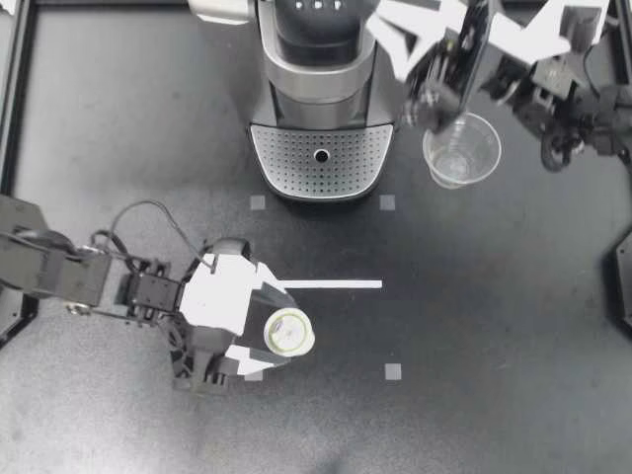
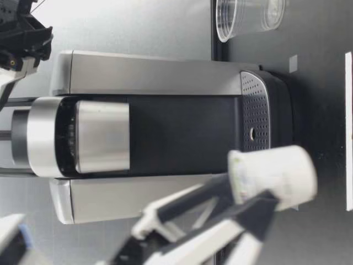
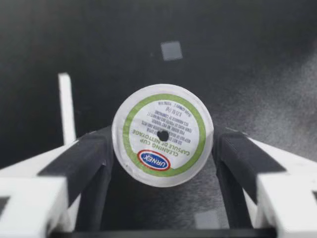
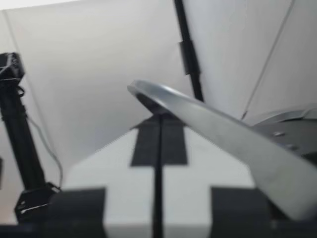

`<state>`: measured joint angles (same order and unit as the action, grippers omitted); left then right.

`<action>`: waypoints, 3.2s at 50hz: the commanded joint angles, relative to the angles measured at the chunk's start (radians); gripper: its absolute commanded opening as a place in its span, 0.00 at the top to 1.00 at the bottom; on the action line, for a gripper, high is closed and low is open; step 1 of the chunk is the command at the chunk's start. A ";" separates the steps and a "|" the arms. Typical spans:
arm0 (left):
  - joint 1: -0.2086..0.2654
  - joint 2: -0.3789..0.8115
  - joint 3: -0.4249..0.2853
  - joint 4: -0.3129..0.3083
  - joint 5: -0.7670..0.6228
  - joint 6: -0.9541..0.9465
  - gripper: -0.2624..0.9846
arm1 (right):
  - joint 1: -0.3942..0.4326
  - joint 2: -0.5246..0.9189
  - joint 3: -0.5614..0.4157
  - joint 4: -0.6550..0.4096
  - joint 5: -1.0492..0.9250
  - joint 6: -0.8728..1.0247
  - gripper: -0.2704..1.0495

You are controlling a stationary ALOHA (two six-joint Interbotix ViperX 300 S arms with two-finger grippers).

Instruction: Place the coffee capsule inside the capsule container, then place the cup onto the center of the cup tray, then push the 'Hot Water' and 'Travel Mug' buttons.

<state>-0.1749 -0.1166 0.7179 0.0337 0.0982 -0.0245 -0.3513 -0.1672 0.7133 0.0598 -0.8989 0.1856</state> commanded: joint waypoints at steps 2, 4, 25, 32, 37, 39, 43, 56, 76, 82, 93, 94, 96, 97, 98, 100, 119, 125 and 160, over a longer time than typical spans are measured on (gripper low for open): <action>0.014 -0.057 -0.069 0.032 0.095 0.029 0.38 | -0.048 -0.009 -0.028 0.003 -0.011 0.000 0.77; 0.021 -0.066 -0.091 0.049 0.144 0.044 0.38 | -0.055 -0.008 -0.031 0.005 -0.011 -0.002 0.77; 0.040 -0.156 -0.299 0.469 0.551 0.054 0.39 | -0.132 0.014 -0.077 0.002 -0.011 -0.003 0.77; 0.040 -0.195 -0.318 0.560 0.561 0.054 0.39 | -0.156 0.032 -0.087 0.002 -0.011 0.002 0.77; 0.040 -0.210 -0.324 0.611 0.561 0.054 0.39 | -0.173 0.044 -0.097 0.002 -0.011 0.003 0.77; 0.040 -0.212 -0.325 0.644 0.568 0.054 0.39 | -0.183 0.049 -0.101 0.002 -0.011 0.005 0.77; 0.040 -0.212 -0.331 0.699 0.572 0.054 0.39 | -0.192 0.051 -0.106 0.002 -0.011 0.006 0.77; 0.040 -0.210 -0.373 0.862 0.580 0.049 0.39 | -0.204 0.041 -0.107 0.002 -0.011 0.005 0.77; 0.044 -0.152 -0.390 1.006 0.632 0.038 0.39 | -0.204 0.021 -0.077 -0.002 -0.063 0.008 0.77; 0.058 -0.138 -0.396 1.029 0.644 -0.008 0.39 | -0.204 0.017 -0.069 -0.003 -0.072 0.011 0.77; 0.067 -0.126 -0.376 1.103 0.641 -0.089 0.38 | -0.204 0.009 -0.054 -0.006 -0.086 0.017 0.77; 0.067 -0.124 -0.376 1.106 0.641 -0.095 0.38 | -0.204 0.008 -0.054 -0.006 -0.087 0.017 0.77; 0.072 -0.121 -0.376 1.111 0.641 -0.107 0.38 | -0.204 0.006 -0.052 -0.006 -0.091 0.017 0.77; 0.074 -0.118 -0.374 1.112 0.641 -0.114 0.38 | -0.204 0.006 -0.049 -0.006 -0.091 0.017 0.77; 0.075 -0.117 -0.374 1.112 0.641 -0.118 0.38 | -0.204 0.005 -0.048 -0.006 -0.094 0.017 0.77; 0.074 -0.112 -0.374 1.114 0.640 -0.126 0.38 | -0.204 0.003 -0.046 -0.006 -0.094 0.017 0.77; 0.089 -0.075 -0.370 1.115 0.644 -0.158 0.38 | -0.206 -0.002 -0.041 -0.006 -0.097 0.017 0.77; 0.095 -0.069 -0.367 1.120 0.646 -0.167 0.37 | -0.206 -0.003 -0.040 -0.008 -0.097 0.017 0.77; 0.091 -0.135 -0.316 1.149 0.600 -0.307 0.18 | -0.206 -0.009 -0.037 -0.008 -0.123 0.017 0.77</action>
<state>-0.0844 -0.2040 0.4019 1.1766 0.7148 -0.3037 -0.5507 -0.1473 0.6903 0.0522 -1.0063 0.2025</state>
